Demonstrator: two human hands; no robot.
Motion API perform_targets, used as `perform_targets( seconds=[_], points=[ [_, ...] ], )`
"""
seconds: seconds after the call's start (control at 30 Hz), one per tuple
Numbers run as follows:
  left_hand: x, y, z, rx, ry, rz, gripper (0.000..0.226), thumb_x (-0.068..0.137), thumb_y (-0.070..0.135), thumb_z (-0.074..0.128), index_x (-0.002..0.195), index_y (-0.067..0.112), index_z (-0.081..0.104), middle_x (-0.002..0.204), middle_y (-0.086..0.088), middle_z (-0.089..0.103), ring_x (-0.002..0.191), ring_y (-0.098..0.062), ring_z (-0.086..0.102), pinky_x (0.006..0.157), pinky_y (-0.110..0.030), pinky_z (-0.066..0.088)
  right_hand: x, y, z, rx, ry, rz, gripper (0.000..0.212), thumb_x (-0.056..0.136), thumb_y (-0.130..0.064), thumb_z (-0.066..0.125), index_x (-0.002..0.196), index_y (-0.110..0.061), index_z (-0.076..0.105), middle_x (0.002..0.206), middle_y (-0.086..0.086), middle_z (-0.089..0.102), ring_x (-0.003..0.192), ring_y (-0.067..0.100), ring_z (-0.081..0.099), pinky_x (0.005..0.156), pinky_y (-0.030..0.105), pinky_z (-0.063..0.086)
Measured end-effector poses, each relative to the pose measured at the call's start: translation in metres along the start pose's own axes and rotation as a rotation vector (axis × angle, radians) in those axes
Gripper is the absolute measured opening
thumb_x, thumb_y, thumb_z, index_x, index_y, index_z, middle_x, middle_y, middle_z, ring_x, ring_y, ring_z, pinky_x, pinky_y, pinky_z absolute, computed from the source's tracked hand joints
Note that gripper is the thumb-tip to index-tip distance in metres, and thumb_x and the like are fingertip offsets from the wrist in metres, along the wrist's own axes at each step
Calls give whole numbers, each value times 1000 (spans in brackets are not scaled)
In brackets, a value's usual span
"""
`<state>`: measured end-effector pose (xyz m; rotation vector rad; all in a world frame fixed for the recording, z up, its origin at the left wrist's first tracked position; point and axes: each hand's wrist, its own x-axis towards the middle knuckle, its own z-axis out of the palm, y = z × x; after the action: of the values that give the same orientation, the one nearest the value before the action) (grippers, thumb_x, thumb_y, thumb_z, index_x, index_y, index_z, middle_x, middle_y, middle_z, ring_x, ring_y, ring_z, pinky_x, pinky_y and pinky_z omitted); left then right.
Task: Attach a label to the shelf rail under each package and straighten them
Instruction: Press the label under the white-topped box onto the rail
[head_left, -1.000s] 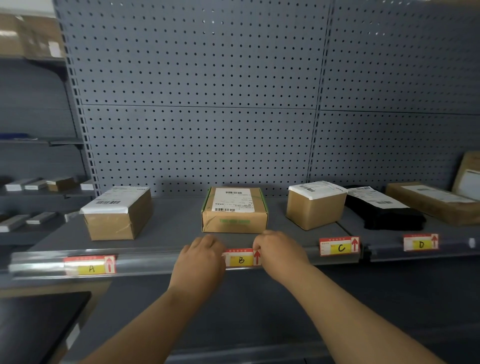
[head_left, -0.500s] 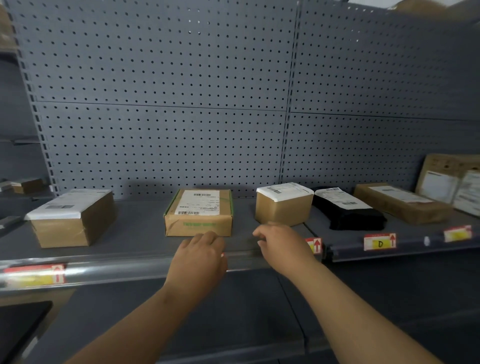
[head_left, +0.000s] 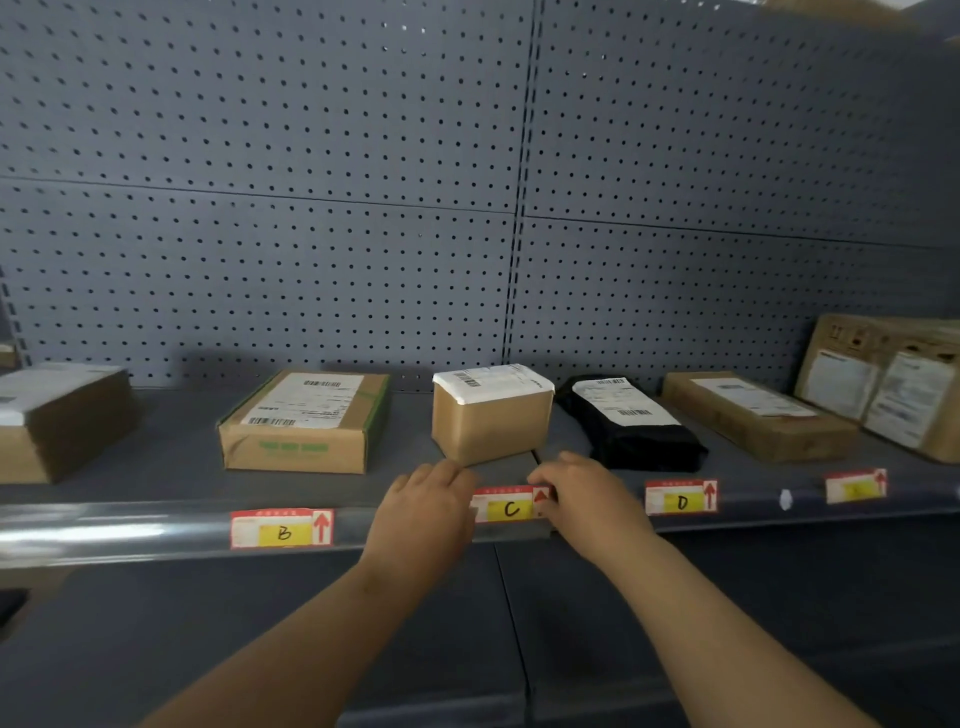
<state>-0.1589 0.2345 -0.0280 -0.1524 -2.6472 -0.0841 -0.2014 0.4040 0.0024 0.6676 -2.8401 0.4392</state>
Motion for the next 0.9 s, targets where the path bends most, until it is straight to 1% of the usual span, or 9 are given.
perform_targets(
  seconds=[0.1, 0.2, 0.33, 0.43, 0.47, 0.53, 0.6, 0.77, 0.9],
  points=[
    [0, 5, 5, -17, 0, -15, 24, 86, 21, 51, 110, 17, 53, 110, -5, 57, 101, -25, 53, 89, -37, 41, -2, 8, 5, 35, 9, -40, 23, 91, -15, 56, 112, -21, 65, 109, 1, 56, 103, 20, 55, 83, 35, 48],
    [-2, 7, 8, -27, 39, -14, 19, 77, 15, 62, 96, 15, 60, 94, -7, 63, 86, -29, 59, 75, -40, 48, -3, 12, 8, 58, 12, -75, 22, 91, -13, 54, 109, -19, 65, 108, 2, 55, 101, 20, 55, 83, 35, 48],
    [-5, 7, 8, -16, 58, -32, 20, 73, 13, 67, 91, 17, 60, 86, -5, 65, 76, -26, 60, 68, -38, 49, -1, 15, 9, 74, 25, -102, 21, 92, -12, 53, 107, -19, 66, 102, 0, 52, 98, 20, 55, 80, 36, 49],
    [-5, 9, 9, 17, 50, -36, 22, 65, 12, 73, 81, 18, 59, 74, -3, 64, 65, -24, 60, 58, -34, 49, 0, 14, 10, 72, 21, -113, 23, 92, -11, 50, 110, -17, 64, 106, 0, 54, 99, 20, 55, 79, 33, 46],
    [-5, 9, 10, 10, 53, -36, 20, 67, 12, 72, 81, 18, 59, 74, -3, 64, 65, -24, 59, 58, -35, 49, 0, 14, 11, 71, 19, -114, 23, 92, -10, 49, 109, -16, 64, 107, 1, 55, 98, 20, 55, 79, 34, 47],
    [-5, 8, 11, -19, 72, -37, 14, 76, 14, 63, 89, 18, 60, 84, -3, 64, 75, -24, 59, 67, -36, 48, 1, 13, 11, 65, 10, -109, 23, 92, -9, 47, 105, -13, 66, 107, 3, 54, 97, 21, 56, 80, 37, 50],
    [-5, 8, 11, -40, 78, -30, 14, 82, 15, 56, 95, 17, 59, 92, -4, 63, 83, -24, 57, 74, -36, 46, 1, 11, 11, 57, 0, -103, 23, 92, -9, 47, 103, -12, 67, 107, 3, 53, 95, 22, 56, 80, 38, 50],
    [-5, 7, 11, -94, 83, -38, 17, 85, 19, 52, 101, 18, 58, 100, -3, 61, 90, -22, 55, 80, -33, 42, 1, 10, 11, 50, 3, -82, 20, 93, -10, 47, 102, -12, 65, 107, 4, 53, 95, 23, 56, 82, 42, 51],
    [-4, 5, 11, -125, 71, -37, 19, 87, 20, 52, 104, 19, 58, 103, -2, 60, 93, -20, 54, 82, -32, 41, 2, 7, 11, 38, -8, -75, 19, 92, -9, 49, 102, -14, 64, 106, 3, 54, 96, 23, 56, 80, 42, 51]
  ],
)
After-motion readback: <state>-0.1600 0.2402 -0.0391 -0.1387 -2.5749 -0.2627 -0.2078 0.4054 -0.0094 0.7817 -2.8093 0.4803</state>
